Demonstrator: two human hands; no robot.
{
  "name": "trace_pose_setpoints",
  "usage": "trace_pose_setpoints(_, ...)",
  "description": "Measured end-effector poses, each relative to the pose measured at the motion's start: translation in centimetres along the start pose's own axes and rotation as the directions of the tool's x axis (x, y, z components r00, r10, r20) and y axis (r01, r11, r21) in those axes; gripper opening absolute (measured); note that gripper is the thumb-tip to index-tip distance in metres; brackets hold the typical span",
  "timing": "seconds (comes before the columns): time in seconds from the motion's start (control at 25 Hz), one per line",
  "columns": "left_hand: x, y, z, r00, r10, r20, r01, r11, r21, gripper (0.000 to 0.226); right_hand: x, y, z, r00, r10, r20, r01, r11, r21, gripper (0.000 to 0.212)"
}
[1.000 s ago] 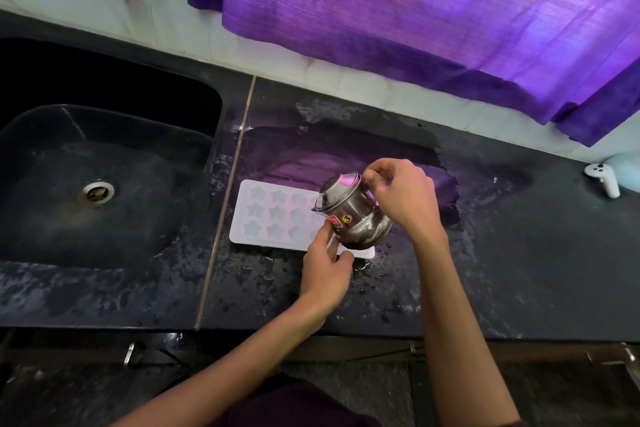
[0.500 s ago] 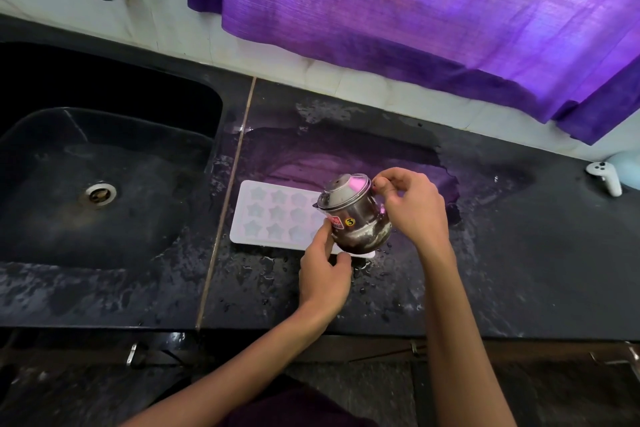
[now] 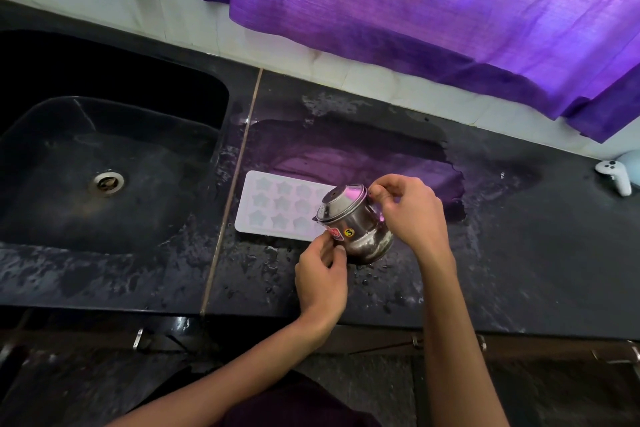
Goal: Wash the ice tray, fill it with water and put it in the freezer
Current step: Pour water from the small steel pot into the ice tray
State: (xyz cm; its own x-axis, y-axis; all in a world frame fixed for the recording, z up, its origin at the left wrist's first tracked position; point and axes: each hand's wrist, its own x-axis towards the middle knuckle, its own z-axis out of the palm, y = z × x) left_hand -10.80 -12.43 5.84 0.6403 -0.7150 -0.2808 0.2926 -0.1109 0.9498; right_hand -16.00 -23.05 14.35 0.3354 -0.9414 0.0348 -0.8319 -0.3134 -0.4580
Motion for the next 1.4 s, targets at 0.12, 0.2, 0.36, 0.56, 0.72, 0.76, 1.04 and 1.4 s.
trace_pose_setpoints(0.12,-0.1,0.0,-0.1,1.000,-0.021,-0.012,0.020,0.998,-0.055,0.027,0.1,-0.5,0.3,1.000,-0.025,0.016,0.026,0.999,-0.036,0.013)
trace_pose_setpoints(0.2,-0.1,0.0,-0.1,1.000,-0.027,-0.014,0.026,0.997,-0.069,0.025,0.2,-0.7,0.3,0.999,-0.037,0.025,0.038,0.997,-0.061,0.014)
trace_pose_setpoints(0.36,0.1,-0.1,-0.3,0.999,-0.038,-0.024,0.036,0.996,-0.080,0.025,0.3,-0.9,0.4,0.998,-0.042,0.036,0.045,0.996,-0.078,0.013)
trace_pose_setpoints(0.56,0.3,-0.2,-0.2,0.998,-0.056,-0.034,0.053,0.994,-0.093,0.024,0.4,-1.0,0.4,0.998,-0.028,0.059,0.033,0.996,-0.087,0.013)
trace_pose_setpoints(0.72,0.4,-0.2,-0.1,0.998,-0.052,-0.025,0.049,0.994,-0.098,0.024,0.4,-1.0,0.3,0.998,-0.025,0.058,0.030,0.995,-0.090,0.014)
trace_pose_setpoints(0.76,0.5,-0.3,-0.1,0.998,-0.052,-0.025,0.049,0.994,-0.097,0.023,0.4,-1.0,0.3,0.998,-0.027,0.057,0.032,0.995,-0.089,0.014)
trace_pose_setpoints(1.04,0.5,-0.2,-0.1,0.998,-0.056,-0.026,0.053,0.993,-0.107,0.022,0.4,-1.1,0.2,0.998,-0.031,0.052,0.036,0.995,-0.092,0.015)
trace_pose_setpoints(1.4,0.5,0.0,-0.2,0.999,-0.045,-0.025,0.042,0.993,-0.108,0.023,0.3,-1.2,0.2,0.999,-0.028,0.042,0.030,0.997,-0.067,0.015)
